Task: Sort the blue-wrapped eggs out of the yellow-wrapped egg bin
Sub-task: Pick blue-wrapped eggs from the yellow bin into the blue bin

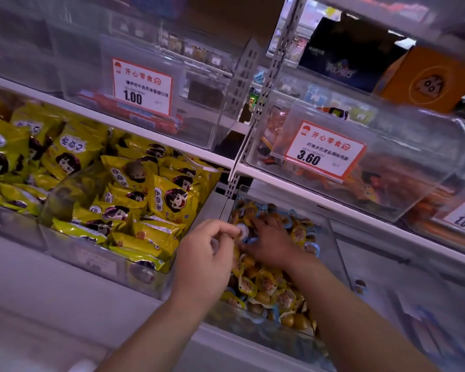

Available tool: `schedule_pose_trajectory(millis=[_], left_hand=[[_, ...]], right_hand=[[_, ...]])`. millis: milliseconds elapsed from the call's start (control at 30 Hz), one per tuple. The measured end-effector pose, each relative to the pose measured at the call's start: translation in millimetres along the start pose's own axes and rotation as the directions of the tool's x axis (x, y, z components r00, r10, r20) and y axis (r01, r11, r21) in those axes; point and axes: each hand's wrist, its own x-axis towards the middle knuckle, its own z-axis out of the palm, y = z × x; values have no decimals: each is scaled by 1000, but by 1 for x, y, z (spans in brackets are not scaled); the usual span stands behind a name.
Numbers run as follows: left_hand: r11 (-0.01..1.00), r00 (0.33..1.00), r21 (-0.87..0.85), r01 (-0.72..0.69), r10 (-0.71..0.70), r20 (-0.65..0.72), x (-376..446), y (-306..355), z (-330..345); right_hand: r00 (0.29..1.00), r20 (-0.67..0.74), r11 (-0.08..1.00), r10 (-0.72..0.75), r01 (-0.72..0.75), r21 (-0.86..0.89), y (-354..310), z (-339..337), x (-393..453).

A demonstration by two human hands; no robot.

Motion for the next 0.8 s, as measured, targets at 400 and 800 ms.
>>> schedule_pose_trajectory(millis=[400,800], left_hand=[[993,994,-53,110,-108,25,5,0,4],[981,989,-120,150,-151,2,14,-8,4]], right_hand=[[981,-193,997,29,-15,78,-10,13,9],[952,-275,829,133,45,557,15,2,-6]])
